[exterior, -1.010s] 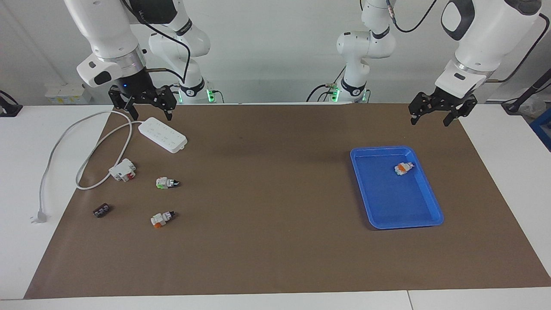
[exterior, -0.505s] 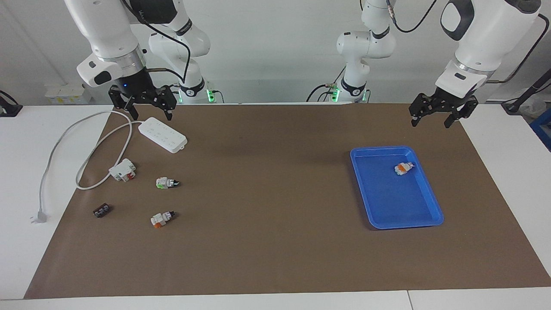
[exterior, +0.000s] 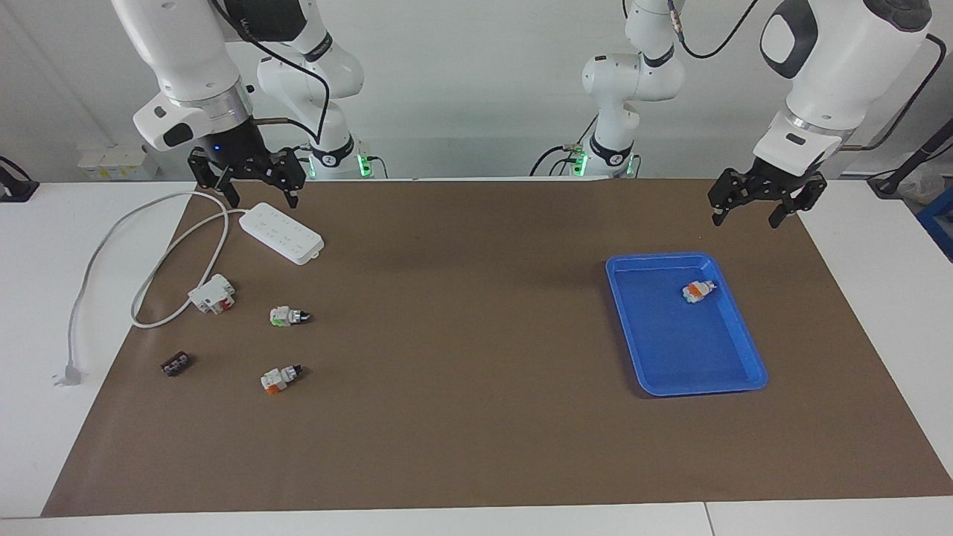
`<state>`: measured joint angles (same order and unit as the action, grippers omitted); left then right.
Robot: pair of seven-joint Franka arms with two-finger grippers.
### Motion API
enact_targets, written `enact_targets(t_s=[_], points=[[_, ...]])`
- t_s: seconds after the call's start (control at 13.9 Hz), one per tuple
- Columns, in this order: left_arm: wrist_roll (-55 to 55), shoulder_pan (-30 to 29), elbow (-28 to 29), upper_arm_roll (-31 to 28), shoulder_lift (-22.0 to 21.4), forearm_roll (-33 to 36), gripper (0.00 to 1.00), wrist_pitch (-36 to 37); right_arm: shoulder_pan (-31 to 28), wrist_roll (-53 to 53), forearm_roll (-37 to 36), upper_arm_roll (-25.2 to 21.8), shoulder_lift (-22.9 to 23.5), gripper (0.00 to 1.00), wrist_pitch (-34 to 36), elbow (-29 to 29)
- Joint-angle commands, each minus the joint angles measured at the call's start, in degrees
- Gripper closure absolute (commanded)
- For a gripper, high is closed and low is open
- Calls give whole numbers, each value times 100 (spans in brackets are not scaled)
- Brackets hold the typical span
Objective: Turn and place switch with both arms
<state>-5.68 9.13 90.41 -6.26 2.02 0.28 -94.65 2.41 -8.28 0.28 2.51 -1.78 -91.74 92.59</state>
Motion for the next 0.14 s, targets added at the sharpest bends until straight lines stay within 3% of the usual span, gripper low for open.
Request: enact_targets(t_s=[0.0, 0.07], points=[[23, 71, 231, -50, -193, -55, 0, -89, -83, 90, -125, 74, -165, 0, -72, 190], [23, 71, 231, -59, -193, -55, 0, -89, -83, 90, -125, 74, -165, 0, -73, 190]])
